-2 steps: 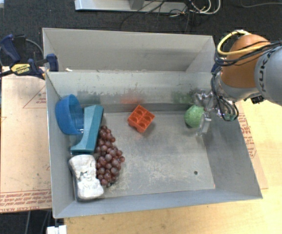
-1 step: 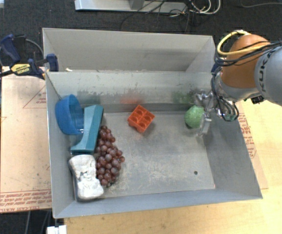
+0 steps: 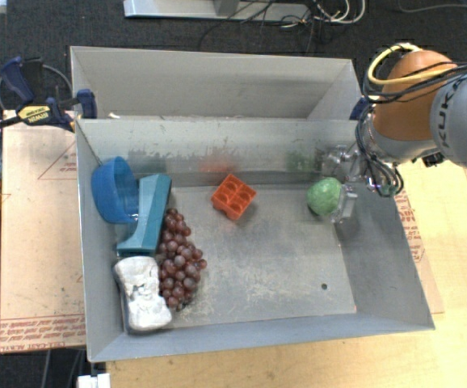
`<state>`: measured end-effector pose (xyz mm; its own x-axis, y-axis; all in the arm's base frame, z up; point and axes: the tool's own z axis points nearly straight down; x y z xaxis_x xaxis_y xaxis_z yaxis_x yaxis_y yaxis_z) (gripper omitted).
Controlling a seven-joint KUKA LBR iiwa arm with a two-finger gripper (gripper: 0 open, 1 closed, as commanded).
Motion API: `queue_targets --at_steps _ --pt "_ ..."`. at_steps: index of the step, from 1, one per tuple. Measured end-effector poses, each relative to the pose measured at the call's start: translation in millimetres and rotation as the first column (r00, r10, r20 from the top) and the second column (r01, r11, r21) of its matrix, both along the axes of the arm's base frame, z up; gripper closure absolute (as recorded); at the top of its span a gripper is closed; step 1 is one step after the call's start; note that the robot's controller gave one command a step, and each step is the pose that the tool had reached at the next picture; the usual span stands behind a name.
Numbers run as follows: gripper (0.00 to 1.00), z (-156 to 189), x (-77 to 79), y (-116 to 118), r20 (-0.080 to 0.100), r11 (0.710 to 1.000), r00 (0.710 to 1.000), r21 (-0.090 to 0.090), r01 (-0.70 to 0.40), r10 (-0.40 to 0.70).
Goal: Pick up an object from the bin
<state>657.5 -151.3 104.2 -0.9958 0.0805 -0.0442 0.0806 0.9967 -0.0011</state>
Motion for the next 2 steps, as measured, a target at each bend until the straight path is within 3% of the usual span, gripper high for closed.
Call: queue_targets --at_steps 1,2 --pt "0.00 -34.8 -1.9 6.1 0.000 0.998 0.998 -0.001 -0.056 0.056" --pt "1.00 -34.1 -1.1 4.7 -0.003 0.988 0.988 0.010 0.154 -0.154"
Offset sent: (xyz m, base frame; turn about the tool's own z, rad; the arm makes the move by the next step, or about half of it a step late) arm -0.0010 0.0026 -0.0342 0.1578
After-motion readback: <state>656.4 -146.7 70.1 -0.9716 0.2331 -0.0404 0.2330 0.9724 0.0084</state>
